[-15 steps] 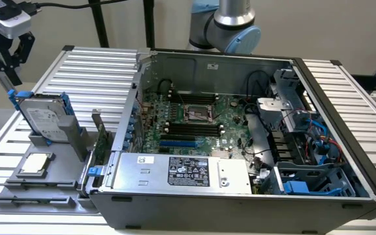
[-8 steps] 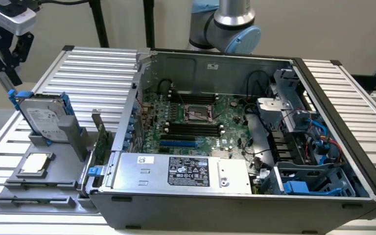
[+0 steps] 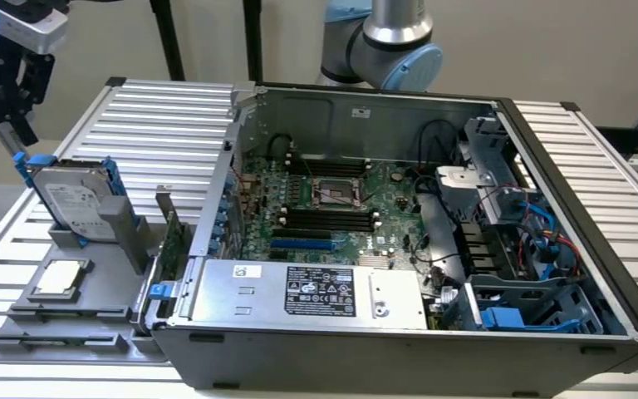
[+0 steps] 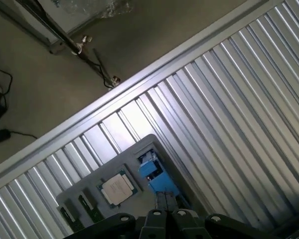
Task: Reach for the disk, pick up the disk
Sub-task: 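Pick up the disk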
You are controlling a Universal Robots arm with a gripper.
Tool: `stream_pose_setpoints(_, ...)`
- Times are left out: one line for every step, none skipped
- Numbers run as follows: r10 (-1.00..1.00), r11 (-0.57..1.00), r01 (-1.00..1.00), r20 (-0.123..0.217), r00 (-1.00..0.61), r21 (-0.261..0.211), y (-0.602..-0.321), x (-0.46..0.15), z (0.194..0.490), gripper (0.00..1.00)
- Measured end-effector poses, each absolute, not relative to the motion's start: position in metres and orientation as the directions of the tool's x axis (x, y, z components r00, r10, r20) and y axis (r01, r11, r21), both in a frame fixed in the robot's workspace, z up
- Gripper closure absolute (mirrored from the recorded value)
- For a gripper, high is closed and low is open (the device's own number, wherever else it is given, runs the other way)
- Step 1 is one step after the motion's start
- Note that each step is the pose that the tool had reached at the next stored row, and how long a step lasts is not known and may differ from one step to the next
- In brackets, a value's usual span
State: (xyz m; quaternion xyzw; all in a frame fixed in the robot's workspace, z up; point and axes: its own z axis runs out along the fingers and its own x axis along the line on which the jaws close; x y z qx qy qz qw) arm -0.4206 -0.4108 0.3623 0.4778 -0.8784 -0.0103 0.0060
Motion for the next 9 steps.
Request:
stream_pose_setpoints(-0.849, 0.528, -0.849, 0.001, -0.528, 0.024, -0.4108, -0.4206, 0.3622, 0.89)
stream_pose_setpoints(-0.859, 0.511, -0.859, 0.001, -0.511, 0.024, -0.4108, -0.4206, 0.3623, 0.89)
stream_pose_setpoints(-0.868, 0.496, -0.868, 0.001, -0.496, 0.024, -0.4108, -0.4206, 0.3623, 0.89)
stream_pose_setpoints(-0.877, 0.48, -0.877, 0.001, -0.48, 0.024, -0.4108, -0.4206, 0.3623, 0.89)
stream_pose_setpoints(-0.885, 0.465, -0.885, 0.001, -0.465, 0.024, -0.4108, -0.4206, 0.3623, 0.89)
stream_pose_setpoints(-0.894, 0.448, -0.894, 0.001, -0.448, 0.024, -0.4108, -0.4206, 0.3623, 0.89)
stream_pose_setpoints(-0.902, 0.432, -0.902, 0.001, -0.432, 0.024, -0.4108, -0.4206, 0.3623, 0.89)
stream_pose_setpoints(-0.91, 0.415, -0.909, 0.001, -0.415, 0.024, -0.4108, -0.4206, 0.3623, 0.89)
stream_pose_setpoints(-0.917, 0.398, -0.917, 0.001, -0.399, 0.024, -0.4108, -0.4206, 0.3623, 0.89)
